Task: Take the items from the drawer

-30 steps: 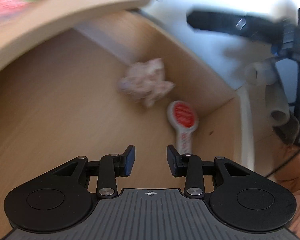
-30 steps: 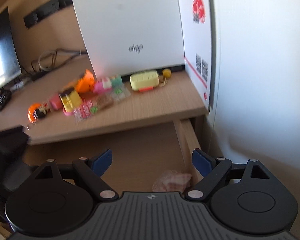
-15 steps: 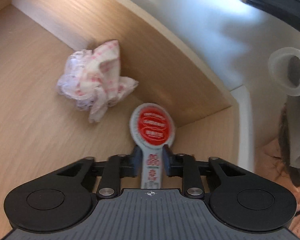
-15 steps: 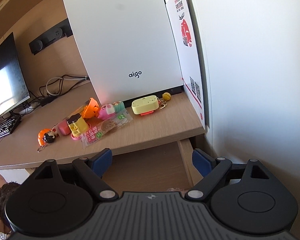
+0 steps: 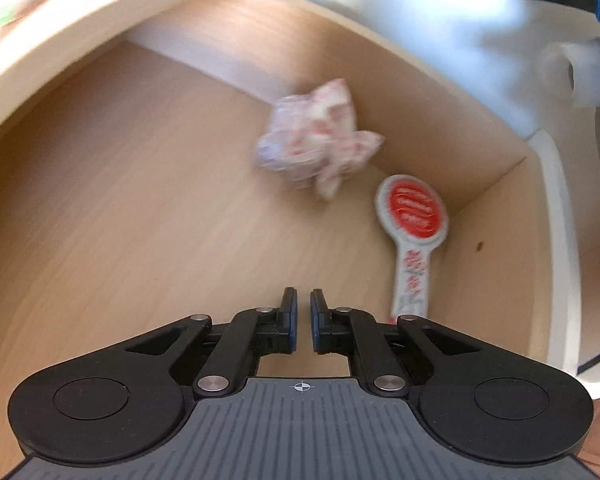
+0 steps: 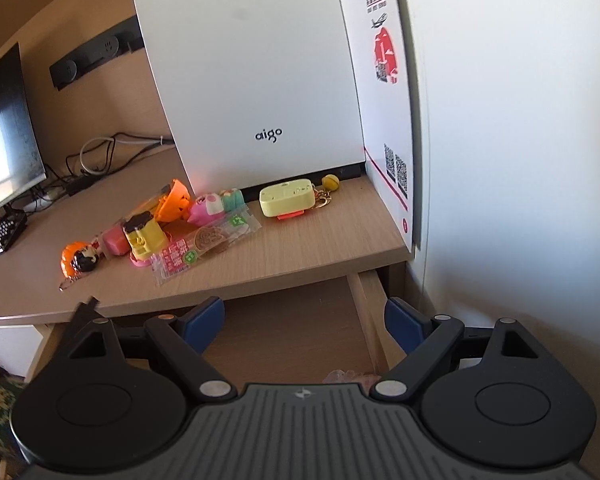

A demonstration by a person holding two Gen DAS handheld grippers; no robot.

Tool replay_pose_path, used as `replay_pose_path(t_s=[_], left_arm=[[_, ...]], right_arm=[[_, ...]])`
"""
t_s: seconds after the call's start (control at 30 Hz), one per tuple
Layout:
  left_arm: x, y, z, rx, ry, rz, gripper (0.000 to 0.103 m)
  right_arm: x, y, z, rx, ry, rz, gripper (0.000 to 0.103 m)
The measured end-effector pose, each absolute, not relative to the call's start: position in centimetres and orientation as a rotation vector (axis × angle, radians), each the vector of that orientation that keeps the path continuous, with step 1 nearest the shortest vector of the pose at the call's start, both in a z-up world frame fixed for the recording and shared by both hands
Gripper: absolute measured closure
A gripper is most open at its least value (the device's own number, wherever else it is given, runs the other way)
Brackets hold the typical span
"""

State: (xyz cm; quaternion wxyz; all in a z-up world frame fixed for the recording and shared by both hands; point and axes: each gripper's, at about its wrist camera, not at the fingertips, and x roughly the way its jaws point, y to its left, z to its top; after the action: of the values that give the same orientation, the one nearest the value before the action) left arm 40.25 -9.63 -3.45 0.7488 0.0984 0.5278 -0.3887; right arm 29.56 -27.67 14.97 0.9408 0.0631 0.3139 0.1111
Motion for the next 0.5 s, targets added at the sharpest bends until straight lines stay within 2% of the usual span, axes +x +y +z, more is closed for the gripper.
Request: replay_pose_path(t_s=[0.33,0.5], left_arm=[[41.4,-2.8,-2.6,0.028,1.191,-0.797,0.093],[40.9,-0.5,-2.4,-0.033,1.151,-0.838,0.092]], right_arm=[[31.9,-24.6,11.5,-0.067,0.857,0.191,0.015],[33.3,-22.8,8.3,-0.125,1.112,0.234,0.015]])
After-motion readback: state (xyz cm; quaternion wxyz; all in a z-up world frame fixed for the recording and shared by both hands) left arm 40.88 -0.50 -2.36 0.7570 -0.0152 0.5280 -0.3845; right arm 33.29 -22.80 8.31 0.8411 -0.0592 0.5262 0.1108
